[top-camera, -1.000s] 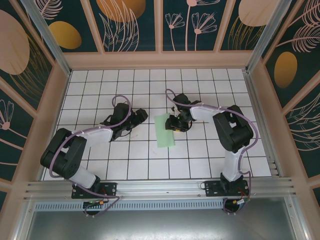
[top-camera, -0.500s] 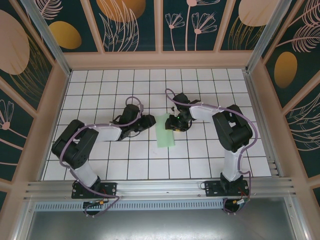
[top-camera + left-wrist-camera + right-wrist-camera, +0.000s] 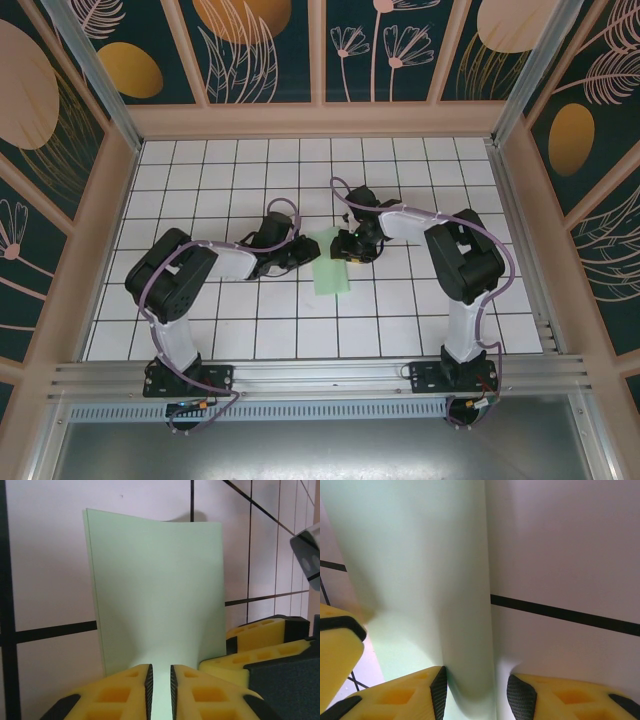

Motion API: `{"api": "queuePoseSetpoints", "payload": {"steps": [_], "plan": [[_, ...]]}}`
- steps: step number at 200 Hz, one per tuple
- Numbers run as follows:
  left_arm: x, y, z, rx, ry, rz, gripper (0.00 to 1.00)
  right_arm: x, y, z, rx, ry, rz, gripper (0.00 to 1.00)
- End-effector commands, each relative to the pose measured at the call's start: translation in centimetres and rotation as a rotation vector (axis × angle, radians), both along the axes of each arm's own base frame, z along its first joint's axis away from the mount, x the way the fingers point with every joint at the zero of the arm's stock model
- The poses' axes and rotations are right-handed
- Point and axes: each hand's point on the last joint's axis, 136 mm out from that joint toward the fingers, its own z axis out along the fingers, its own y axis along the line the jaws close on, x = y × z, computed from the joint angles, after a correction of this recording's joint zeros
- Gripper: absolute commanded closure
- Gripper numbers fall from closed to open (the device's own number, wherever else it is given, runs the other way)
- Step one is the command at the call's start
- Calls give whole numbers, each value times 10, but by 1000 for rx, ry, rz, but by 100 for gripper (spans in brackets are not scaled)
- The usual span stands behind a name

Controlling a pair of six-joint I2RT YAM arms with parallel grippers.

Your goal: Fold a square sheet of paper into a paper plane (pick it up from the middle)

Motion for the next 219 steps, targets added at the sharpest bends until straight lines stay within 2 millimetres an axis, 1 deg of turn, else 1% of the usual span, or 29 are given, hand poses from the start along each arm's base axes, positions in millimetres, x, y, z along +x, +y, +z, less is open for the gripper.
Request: {"api": "queuePoseSetpoints", "payload": {"steps": [1, 36, 93, 116, 184, 219], "plan": [[4, -9, 5, -20, -8, -14, 82, -41, -64, -146, -346, 92, 63, 53], [-2, -6, -8, 8, 39, -5, 86, -43, -63, -147, -350, 93, 67, 53], [-13, 9, -35, 106, 139, 30, 89, -44, -63, -147, -351, 92, 69, 53], [-15, 10, -36, 107, 144, 35, 89, -44, -64, -148, -362, 86, 73, 53], [-12, 8, -27, 97, 122, 25, 90, -46, -70, -154, -393, 83, 83, 54], [-16, 12, -40, 123, 156, 28, 91, -46, -66, -153, -382, 87, 79, 53]]}}
